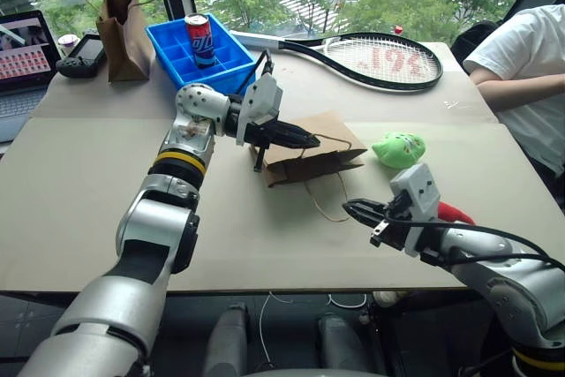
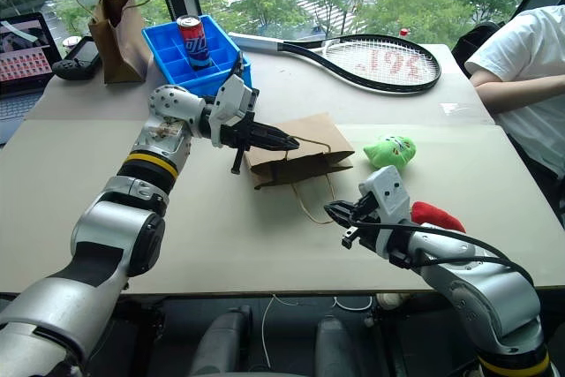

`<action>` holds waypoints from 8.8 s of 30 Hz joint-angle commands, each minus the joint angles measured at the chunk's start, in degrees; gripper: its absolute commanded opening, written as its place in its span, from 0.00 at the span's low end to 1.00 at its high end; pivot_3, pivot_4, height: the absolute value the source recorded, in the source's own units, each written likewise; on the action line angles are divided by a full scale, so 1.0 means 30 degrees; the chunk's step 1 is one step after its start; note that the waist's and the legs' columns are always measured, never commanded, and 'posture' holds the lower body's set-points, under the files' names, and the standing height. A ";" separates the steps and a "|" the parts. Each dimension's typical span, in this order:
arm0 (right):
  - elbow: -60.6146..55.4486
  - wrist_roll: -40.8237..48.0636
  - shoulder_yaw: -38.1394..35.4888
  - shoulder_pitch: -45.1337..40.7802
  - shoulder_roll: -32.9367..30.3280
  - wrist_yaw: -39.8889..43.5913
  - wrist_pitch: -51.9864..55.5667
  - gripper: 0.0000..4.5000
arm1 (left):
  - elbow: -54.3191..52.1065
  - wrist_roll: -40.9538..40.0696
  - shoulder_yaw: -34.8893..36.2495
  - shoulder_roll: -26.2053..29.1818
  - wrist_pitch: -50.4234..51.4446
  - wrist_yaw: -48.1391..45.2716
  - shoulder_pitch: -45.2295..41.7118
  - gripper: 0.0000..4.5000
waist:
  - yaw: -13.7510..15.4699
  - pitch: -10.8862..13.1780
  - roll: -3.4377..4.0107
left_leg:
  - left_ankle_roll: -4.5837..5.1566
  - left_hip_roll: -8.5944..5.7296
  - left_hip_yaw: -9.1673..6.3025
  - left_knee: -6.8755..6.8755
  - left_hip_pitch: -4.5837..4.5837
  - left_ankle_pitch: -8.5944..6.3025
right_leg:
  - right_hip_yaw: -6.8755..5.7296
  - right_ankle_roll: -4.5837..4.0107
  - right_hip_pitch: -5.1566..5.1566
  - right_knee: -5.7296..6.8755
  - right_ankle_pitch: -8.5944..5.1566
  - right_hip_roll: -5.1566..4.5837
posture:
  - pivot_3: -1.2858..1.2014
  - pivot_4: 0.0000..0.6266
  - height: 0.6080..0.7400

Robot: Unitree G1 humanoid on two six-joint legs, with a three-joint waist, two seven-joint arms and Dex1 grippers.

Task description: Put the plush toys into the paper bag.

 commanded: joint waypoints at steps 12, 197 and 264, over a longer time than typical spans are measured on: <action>1.0775 -0.5887 0.3440 -0.5278 0.4088 0.0750 -0.6266 0.01 | -0.6603 -0.1086 0.0031 -0.0290 0.5125 0.2504 0.0562 0.00 | -0.0018 0.0001 0.0005 | 0.0015 -0.0001 -0.0004 -0.0005 -0.0004 0.0010 | 0.0001 0.0089 -0.0001 0.0000 0.0049 0.0014 | 0.52 0.24 1.00; 0.3226 0.0926 -1.1240 0.4536 -0.2419 0.2638 0.0170 0.70 | -1.7543 -0.5629 -0.1494 -0.2551 1.9288 1.7336 0.5642 0.00 | -0.0001 0.0148 0.0253 | -0.0129 -0.0026 -0.0127 -0.0029 0.0150 -0.0083 | 0.0114 -0.0003 0.0293 -0.0131 -0.0122 0.0148 | 0.52 0.24 1.00; 0.9246 -0.4865 0.1856 -0.6854 0.3471 0.2662 -0.5302 0.50 | -1.9087 -0.7594 0.0503 -0.3169 2.0946 1.8876 0.4208 0.00 | -0.0045 0.0154 0.0241 | -0.0079 -0.0024 -0.0155 -0.0056 0.0144 -0.0050 | 0.0125 0.0059 0.0273 -0.0104 -0.0138 0.0194 | 0.52 0.24 1.00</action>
